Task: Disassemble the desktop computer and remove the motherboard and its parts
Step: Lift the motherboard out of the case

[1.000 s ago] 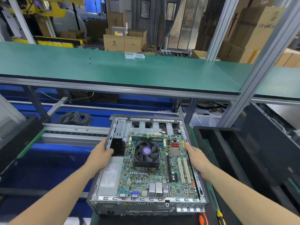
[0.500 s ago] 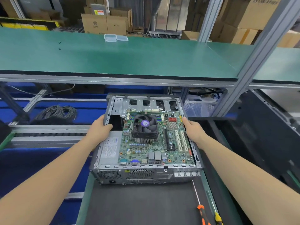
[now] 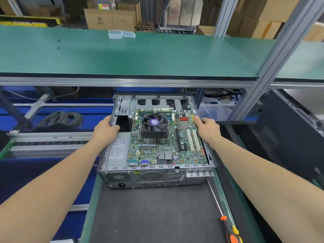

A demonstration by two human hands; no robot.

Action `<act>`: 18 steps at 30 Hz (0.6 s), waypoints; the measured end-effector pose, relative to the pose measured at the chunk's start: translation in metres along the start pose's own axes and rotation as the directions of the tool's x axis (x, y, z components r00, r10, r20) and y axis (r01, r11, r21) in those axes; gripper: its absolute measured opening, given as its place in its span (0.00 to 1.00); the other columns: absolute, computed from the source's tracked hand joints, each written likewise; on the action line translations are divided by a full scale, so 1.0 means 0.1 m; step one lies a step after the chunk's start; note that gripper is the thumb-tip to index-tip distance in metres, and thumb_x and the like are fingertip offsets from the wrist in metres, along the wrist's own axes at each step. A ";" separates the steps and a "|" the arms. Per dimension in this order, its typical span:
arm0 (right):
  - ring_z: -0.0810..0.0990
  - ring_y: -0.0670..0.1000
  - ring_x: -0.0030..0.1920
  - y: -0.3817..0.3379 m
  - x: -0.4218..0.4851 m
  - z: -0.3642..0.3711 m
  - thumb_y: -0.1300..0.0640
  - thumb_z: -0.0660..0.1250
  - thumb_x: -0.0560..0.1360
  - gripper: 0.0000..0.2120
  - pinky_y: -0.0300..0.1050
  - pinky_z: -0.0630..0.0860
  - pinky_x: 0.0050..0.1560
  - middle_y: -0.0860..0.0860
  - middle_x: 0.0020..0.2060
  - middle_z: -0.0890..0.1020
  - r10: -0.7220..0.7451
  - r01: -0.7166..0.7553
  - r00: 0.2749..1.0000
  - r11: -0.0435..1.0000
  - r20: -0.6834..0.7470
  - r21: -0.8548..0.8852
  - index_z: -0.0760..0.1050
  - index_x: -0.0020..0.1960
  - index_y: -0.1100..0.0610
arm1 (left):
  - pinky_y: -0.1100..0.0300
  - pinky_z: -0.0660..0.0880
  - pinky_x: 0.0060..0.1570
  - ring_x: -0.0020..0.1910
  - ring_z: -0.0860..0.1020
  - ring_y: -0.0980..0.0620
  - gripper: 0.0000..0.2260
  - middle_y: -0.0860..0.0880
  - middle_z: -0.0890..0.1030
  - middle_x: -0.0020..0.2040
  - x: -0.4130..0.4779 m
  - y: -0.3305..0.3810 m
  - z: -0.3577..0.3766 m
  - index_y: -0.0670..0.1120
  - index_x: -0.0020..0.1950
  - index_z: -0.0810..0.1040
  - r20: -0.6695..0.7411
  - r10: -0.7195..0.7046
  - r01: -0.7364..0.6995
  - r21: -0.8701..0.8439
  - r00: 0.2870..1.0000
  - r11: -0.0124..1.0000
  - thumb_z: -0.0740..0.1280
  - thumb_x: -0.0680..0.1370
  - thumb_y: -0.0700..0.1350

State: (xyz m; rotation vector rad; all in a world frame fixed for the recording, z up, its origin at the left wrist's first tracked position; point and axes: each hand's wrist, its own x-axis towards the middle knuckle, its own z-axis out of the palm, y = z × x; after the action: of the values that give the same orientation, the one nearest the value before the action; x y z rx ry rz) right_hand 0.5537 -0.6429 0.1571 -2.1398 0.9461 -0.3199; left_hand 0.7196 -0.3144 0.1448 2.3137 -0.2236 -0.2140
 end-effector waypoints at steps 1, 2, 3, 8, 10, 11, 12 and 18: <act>0.81 0.57 0.53 -0.03 -0.05 -0.01 0.43 0.60 0.83 0.20 0.44 0.70 0.46 0.54 0.46 0.83 -0.067 0.060 0.993 0.996 -0.096 -0.068 0.81 0.56 0.58 | 0.52 0.70 0.54 0.58 0.78 0.44 0.21 0.50 0.81 0.57 -0.05 0.02 -0.02 0.49 0.72 0.74 -0.050 0.028 -0.028 0.005 0.998 1.000 0.68 0.78 0.43; 0.81 0.55 0.55 -0.09 -0.11 -0.03 0.46 0.62 0.83 0.18 0.43 0.71 0.50 0.54 0.52 0.84 -0.135 0.119 0.976 0.988 -0.171 -0.100 0.79 0.61 0.58 | 0.51 0.70 0.59 0.61 0.77 0.44 0.24 0.49 0.80 0.61 -0.12 0.06 -0.04 0.48 0.73 0.73 -0.113 0.070 -0.070 0.001 0.991 0.998 0.70 0.77 0.43; 0.80 0.52 0.58 -0.17 -0.19 -0.05 0.47 0.63 0.82 0.19 0.43 0.71 0.54 0.52 0.58 0.83 -0.223 0.206 0.952 0.974 -0.208 -0.098 0.77 0.67 0.57 | 0.50 0.70 0.61 0.63 0.76 0.45 0.24 0.48 0.77 0.63 -0.19 0.09 -0.06 0.48 0.73 0.73 -0.182 0.130 -0.132 0.001 0.975 0.991 0.71 0.76 0.43; 0.62 0.47 0.77 -0.83 -0.52 -0.11 0.32 0.75 0.69 0.50 0.47 0.61 0.74 0.44 0.79 0.61 -0.563 0.649 0.668 0.761 0.487 -0.010 0.53 0.82 0.42 | 0.51 0.74 0.57 0.58 0.77 0.49 0.17 0.50 0.79 0.59 -0.58 0.44 0.00 0.49 0.69 0.75 -0.137 0.352 -0.351 0.030 0.926 0.936 0.67 0.79 0.46; 0.58 0.50 0.79 -1.06 -0.62 0.00 0.30 0.77 0.64 0.60 0.48 0.59 0.77 0.47 0.81 0.57 -0.506 0.745 0.573 0.649 0.645 -0.154 0.48 0.84 0.46 | 0.57 0.71 0.49 0.54 0.77 0.51 0.17 0.50 0.80 0.59 -0.70 0.60 0.11 0.48 0.72 0.74 -0.029 0.228 -0.229 -0.036 0.973 0.973 0.63 0.83 0.50; 0.59 0.53 0.79 -1.16 -0.66 0.08 0.32 0.79 0.63 0.61 0.50 0.60 0.78 0.50 0.80 0.60 -0.484 0.758 0.587 0.609 0.649 -0.232 0.50 0.84 0.50 | 0.57 0.70 0.47 0.53 0.77 0.50 0.18 0.50 0.80 0.60 -0.74 0.65 0.15 0.48 0.73 0.72 0.002 0.172 -0.172 -0.050 0.985 0.984 0.60 0.85 0.51; 0.63 0.56 0.77 -1.25 -0.70 0.15 0.36 0.82 0.62 0.60 0.51 0.63 0.77 0.54 0.78 0.64 -0.473 0.746 0.622 0.599 0.624 -0.290 0.54 0.83 0.53 | 0.55 0.71 0.47 0.53 0.78 0.49 0.18 0.49 0.80 0.62 -0.78 0.67 0.18 0.48 0.75 0.71 0.019 0.132 -0.130 -0.084 0.991 0.988 0.59 0.85 0.51; 0.73 0.59 0.67 -1.45 -0.82 0.04 0.43 0.86 0.58 0.57 0.51 0.72 0.68 0.56 0.67 0.75 -0.490 0.705 0.693 0.612 0.528 -0.358 0.64 0.80 0.55 | 0.60 0.69 0.39 0.44 0.75 0.60 0.15 0.57 0.77 0.59 -0.90 0.71 0.05 0.57 0.73 0.71 0.071 0.067 -0.026 -0.470 0.995 0.882 0.56 0.87 0.48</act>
State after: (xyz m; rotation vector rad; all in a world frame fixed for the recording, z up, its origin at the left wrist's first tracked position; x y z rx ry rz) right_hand 0.5745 -0.5188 0.2665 -2.8836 0.0029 0.0734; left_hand 0.6241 -0.3454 0.2003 1.8160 -0.2399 -0.3066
